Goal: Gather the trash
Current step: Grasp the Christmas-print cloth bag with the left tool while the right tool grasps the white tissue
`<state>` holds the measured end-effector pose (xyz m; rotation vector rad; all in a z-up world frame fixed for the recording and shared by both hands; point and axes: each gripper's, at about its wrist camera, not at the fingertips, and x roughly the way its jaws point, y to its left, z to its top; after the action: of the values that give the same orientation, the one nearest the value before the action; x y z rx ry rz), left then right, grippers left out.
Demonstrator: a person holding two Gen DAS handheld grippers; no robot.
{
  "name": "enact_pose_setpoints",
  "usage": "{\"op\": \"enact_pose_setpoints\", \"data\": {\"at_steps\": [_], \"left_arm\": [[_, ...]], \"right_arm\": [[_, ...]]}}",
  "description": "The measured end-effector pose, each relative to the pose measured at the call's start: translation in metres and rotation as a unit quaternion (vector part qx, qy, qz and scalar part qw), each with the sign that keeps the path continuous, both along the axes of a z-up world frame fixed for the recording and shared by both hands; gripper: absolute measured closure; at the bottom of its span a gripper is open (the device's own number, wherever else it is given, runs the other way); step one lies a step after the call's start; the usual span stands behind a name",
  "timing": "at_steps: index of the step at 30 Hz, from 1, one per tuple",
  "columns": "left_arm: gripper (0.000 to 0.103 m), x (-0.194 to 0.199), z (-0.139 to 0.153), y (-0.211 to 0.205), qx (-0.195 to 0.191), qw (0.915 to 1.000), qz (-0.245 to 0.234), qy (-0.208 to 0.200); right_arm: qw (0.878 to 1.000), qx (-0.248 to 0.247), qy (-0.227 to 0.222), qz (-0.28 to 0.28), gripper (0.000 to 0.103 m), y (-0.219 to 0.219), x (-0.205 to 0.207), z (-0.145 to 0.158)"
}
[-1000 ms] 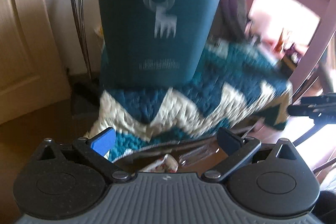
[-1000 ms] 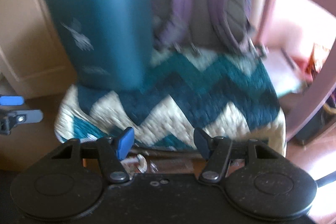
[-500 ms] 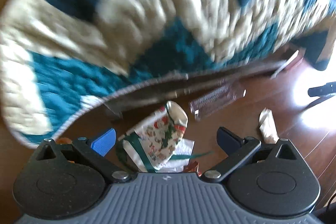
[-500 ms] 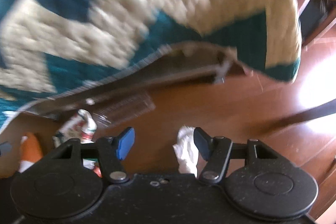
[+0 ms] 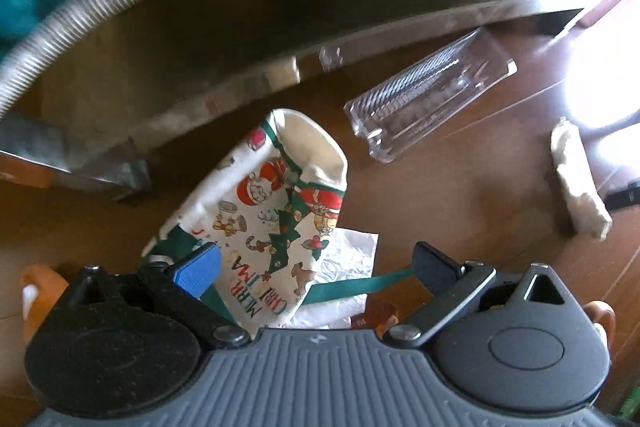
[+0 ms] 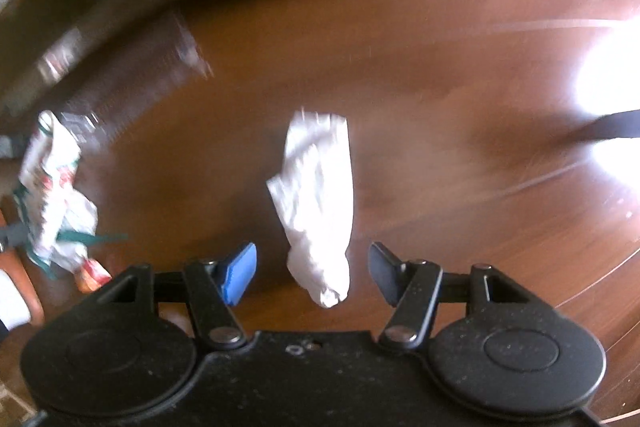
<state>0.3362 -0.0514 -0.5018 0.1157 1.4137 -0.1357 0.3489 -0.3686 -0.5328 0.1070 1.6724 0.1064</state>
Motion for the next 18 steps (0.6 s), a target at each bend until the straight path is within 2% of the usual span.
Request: {"op": "enact_pose_setpoints", "data": {"at_steps": [5,9,11,13,15,16,18], "left_arm": [[0.01,0.015,-0.037,0.009,0.006,0.9993,0.026,0.025],[0.022,0.021,-0.053,0.008,0.003,0.9992,0.021,0.033],[0.037,0.021,-0.058,0.007,0.003,0.9991,0.019,0.037],[0.055,0.022,-0.064,0.006,0.003,0.9988,0.019,0.046],[0.068,0.021,-0.065,0.005,0.004,0.9986,0.02,0.049],[0.074,0.021,-0.064,0.006,-0.002,0.9986,0.023,0.047],[0.089,0.023,-0.062,0.006,0.001,0.999,0.02,0.04]], "right_arm": [[1.0,-0.001,0.024,0.002,0.043,0.002,-0.007,-0.03],[0.999,-0.005,0.032,0.015,0.044,0.01,-0.009,-0.045],[0.999,-0.01,0.03,0.025,0.045,0.015,-0.009,-0.048],[0.999,-0.011,0.029,0.031,0.047,0.018,-0.009,-0.05],[0.999,-0.012,0.03,0.038,0.069,0.02,-0.011,-0.046],[0.999,-0.01,0.03,0.038,0.069,0.02,-0.011,-0.045],[0.999,-0.014,0.028,0.041,0.078,0.021,-0.012,-0.043]]}}
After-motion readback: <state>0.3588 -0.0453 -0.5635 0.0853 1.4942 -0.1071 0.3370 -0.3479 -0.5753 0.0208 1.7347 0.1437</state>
